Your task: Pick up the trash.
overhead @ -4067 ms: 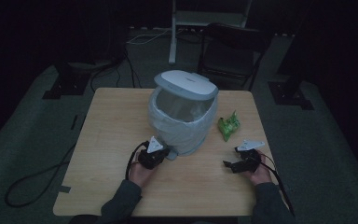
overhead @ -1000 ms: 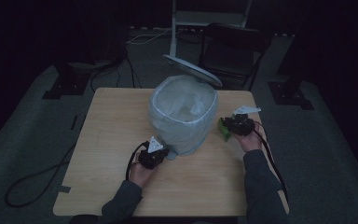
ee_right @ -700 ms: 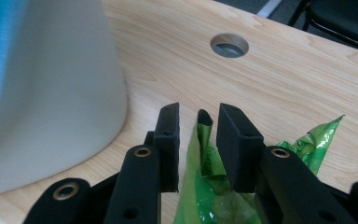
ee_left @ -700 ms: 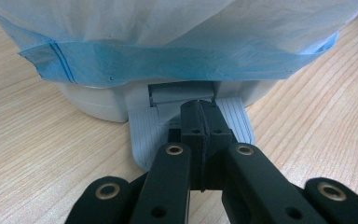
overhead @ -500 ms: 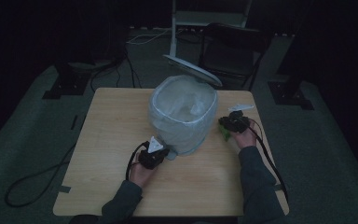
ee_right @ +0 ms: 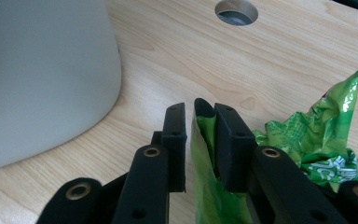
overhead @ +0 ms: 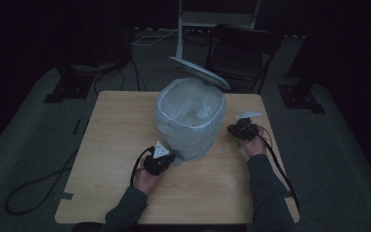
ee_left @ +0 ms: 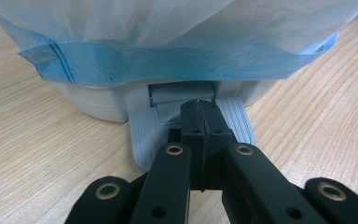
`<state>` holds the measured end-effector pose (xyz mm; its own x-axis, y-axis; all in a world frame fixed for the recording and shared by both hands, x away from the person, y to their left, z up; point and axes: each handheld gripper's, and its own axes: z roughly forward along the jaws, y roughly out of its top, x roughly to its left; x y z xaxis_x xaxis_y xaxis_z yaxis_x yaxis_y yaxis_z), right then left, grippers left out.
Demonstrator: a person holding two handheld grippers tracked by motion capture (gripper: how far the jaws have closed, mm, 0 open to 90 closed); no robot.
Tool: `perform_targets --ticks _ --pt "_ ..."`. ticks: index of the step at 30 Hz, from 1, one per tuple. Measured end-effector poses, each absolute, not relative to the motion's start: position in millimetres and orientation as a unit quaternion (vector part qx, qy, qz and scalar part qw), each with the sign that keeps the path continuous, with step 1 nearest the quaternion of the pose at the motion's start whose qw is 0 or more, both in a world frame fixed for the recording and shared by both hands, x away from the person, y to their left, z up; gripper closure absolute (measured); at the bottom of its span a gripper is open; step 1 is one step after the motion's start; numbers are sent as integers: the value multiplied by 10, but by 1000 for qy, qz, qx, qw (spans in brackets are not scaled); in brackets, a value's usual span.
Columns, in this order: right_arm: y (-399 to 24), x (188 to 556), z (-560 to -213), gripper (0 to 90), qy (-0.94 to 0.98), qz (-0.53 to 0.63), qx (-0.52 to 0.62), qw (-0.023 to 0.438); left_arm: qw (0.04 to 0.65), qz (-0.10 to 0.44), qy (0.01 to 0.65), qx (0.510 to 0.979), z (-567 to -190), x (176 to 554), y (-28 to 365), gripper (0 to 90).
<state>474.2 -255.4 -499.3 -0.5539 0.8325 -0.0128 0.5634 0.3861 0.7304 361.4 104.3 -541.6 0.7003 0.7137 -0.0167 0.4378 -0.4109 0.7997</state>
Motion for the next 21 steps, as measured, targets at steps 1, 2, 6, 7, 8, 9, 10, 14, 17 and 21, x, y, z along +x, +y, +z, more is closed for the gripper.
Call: perform_targets --ticks 1,2,6,7,8,9,10,14,17,21 --pt "-2558 4736 -4996 743 810 347 430 194 415 166 350 823 -5416 3614 1043 900" --pt "-2563 4730 -4995 740 811 346 430 195 415 166 350 823 -5416 3614 1042 900" --pt "-2575 4706 -4983 694 814 340 426 201 415 167 349 824 -5416 3613 1042 900" --pt "-2580 4697 -4978 687 814 341 424 202 414 167 349 824 -5415 3613 1042 900" --pt "-2584 4692 -4973 678 814 341 423 204 414 167 349 824 -5415 3613 1042 900" --pt "-2589 4689 -4970 673 814 341 423 206 414 167 349 824 -5415 3613 1042 900" --pt "-2599 4687 -4966 670 813 341 423 208 414 167 349 824 -5415 3612 1042 900" --pt "-2624 4681 -4952 664 813 336 423 217 414 168 349 824 -5415 3611 1041 900" --pt "-2643 4676 -4956 672 814 329 424 220 414 168 349 824 -5415 3611 1041 900" --pt "-2678 4670 -4970 726 813 328 428 219 414 168 349 824 -5415 3611 1040 900"
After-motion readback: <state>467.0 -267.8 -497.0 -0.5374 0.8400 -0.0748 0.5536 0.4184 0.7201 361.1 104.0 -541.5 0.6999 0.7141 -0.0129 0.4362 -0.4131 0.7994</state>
